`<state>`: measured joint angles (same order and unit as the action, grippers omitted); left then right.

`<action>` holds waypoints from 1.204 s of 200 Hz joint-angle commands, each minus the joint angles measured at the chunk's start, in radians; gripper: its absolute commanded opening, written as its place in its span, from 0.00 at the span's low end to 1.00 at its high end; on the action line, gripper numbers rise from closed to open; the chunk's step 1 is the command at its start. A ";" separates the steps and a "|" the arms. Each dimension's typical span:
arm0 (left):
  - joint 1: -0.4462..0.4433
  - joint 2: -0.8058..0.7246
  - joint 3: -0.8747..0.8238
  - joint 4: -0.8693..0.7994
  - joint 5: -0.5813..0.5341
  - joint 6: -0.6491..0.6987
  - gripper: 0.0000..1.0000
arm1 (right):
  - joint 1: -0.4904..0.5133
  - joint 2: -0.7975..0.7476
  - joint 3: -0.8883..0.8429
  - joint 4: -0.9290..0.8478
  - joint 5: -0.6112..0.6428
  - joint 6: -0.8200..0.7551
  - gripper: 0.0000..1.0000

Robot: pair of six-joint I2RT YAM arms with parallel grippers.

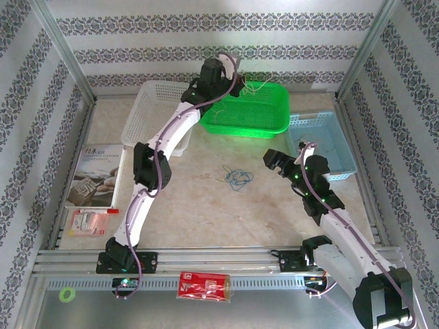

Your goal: Untangle the cables

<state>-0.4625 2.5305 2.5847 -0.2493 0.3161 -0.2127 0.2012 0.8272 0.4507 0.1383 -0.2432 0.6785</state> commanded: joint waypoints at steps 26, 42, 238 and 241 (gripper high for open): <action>0.014 0.122 0.064 -0.094 -0.066 0.053 0.27 | -0.042 -0.024 0.050 -0.102 -0.037 0.018 0.98; 0.016 0.126 0.064 -0.097 -0.066 0.049 0.56 | -0.049 -0.001 0.071 -0.101 -0.059 0.017 0.98; 0.004 -0.691 -0.875 0.129 0.059 -0.163 0.87 | 0.082 0.281 0.121 -0.170 -0.152 -0.109 0.60; 0.005 -0.710 -0.901 0.143 0.057 -0.171 0.87 | 0.087 0.288 0.121 -0.172 -0.148 -0.111 0.60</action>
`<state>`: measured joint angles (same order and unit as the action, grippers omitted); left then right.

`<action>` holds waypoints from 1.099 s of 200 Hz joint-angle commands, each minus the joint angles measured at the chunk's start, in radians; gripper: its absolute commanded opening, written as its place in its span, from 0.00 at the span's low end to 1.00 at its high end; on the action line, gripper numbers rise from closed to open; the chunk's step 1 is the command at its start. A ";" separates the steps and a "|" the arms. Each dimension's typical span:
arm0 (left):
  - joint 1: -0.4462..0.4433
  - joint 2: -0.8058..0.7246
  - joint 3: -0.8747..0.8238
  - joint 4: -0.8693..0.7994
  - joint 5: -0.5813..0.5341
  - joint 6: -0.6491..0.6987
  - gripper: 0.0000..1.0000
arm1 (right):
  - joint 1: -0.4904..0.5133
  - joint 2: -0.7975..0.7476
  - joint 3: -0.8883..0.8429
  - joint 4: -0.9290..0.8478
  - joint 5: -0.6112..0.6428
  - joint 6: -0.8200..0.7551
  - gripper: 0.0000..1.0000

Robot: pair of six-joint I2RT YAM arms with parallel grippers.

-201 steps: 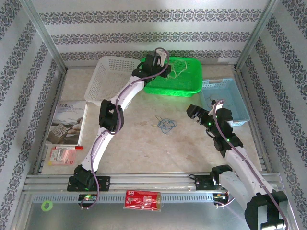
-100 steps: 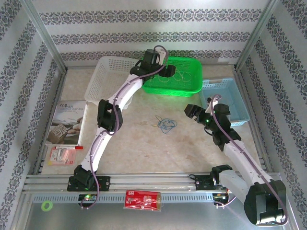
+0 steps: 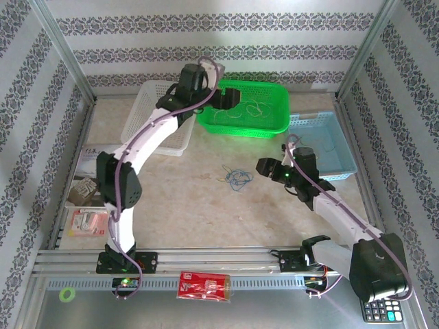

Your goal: Untangle the cables

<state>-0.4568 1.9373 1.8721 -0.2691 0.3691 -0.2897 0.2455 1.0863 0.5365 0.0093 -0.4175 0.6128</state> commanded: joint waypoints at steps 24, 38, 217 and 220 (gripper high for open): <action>-0.001 -0.254 -0.406 0.258 -0.001 -0.157 0.88 | 0.087 0.063 0.042 -0.068 0.051 -0.065 0.55; 0.000 -0.323 -0.521 0.300 -0.007 -0.195 0.88 | 0.115 0.086 0.051 -0.092 0.077 -0.085 0.51; -0.022 -0.539 -0.943 0.473 0.008 -0.355 0.90 | 0.227 0.418 0.088 -0.018 0.141 -0.084 0.20; -0.022 -0.538 -0.944 0.473 0.008 -0.356 0.90 | 0.227 0.421 0.089 -0.018 0.138 -0.083 0.18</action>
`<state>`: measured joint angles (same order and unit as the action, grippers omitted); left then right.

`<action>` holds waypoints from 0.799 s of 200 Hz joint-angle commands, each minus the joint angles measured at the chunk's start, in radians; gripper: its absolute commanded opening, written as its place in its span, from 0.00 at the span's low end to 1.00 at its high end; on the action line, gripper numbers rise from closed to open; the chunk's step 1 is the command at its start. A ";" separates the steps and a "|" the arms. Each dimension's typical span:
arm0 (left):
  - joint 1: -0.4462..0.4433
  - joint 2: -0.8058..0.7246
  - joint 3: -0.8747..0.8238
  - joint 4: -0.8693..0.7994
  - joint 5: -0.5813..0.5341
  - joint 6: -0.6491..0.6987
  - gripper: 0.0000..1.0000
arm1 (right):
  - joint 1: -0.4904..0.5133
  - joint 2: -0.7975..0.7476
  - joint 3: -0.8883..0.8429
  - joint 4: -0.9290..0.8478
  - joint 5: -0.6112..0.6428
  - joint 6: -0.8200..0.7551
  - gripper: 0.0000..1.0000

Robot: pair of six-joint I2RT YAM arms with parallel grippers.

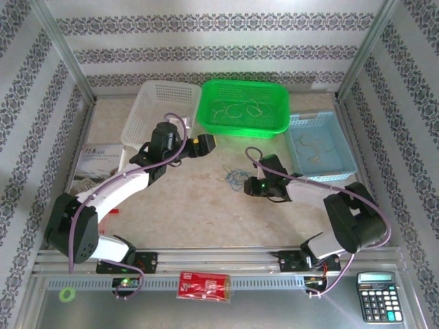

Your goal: Untangle the cables

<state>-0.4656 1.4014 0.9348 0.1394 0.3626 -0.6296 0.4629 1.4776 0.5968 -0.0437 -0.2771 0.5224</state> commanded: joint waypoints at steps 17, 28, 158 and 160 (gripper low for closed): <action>-0.014 -0.004 -0.011 0.070 0.016 -0.017 0.90 | 0.010 0.031 0.031 0.039 -0.023 0.012 0.09; -0.014 -0.007 -0.014 0.071 0.018 -0.017 0.90 | 0.010 0.020 0.029 0.036 -0.032 0.014 0.01; -0.014 -0.025 -0.041 0.072 0.065 -0.024 0.90 | -0.076 -0.316 0.082 0.134 -0.356 0.259 0.00; -0.013 -0.025 -0.042 0.073 0.067 -0.024 0.90 | -0.080 -0.316 0.078 0.148 -0.362 0.267 0.00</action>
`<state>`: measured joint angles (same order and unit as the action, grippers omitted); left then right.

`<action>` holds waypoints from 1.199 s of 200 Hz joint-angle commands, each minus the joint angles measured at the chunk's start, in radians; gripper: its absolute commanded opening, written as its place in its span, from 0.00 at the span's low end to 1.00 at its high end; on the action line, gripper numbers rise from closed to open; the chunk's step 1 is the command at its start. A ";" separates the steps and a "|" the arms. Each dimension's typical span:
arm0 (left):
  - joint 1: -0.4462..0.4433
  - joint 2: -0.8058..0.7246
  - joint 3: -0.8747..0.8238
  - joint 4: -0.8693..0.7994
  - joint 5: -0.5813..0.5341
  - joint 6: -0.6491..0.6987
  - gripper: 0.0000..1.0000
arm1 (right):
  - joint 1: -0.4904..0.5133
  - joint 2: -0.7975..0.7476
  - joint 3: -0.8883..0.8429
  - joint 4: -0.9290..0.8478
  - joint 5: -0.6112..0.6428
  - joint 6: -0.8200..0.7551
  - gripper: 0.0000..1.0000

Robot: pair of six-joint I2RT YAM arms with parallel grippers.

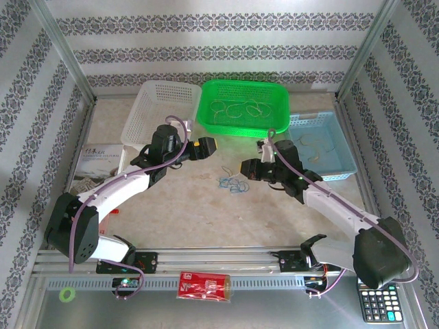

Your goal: Untangle the cables

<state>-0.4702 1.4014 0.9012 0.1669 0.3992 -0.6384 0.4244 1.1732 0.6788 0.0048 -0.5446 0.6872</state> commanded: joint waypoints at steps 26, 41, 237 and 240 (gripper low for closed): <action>-0.009 -0.031 -0.021 0.053 0.042 -0.026 0.90 | -0.079 -0.010 -0.037 0.214 -0.122 0.181 0.00; -0.009 -0.032 -0.030 0.057 0.048 -0.030 0.90 | -0.069 -0.012 -0.016 0.168 -0.096 0.111 0.00; -0.162 0.036 -0.021 0.079 0.223 0.384 0.69 | -0.113 0.029 0.051 0.215 -0.239 -0.103 0.00; -0.166 0.039 -0.016 0.074 0.221 0.392 0.69 | -0.113 0.031 0.053 0.214 -0.243 -0.103 0.00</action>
<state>-0.6067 1.4158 0.8379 0.2874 0.6266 -0.3691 0.3161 1.1931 0.6914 0.1913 -0.7300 0.5770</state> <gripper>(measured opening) 0.696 0.050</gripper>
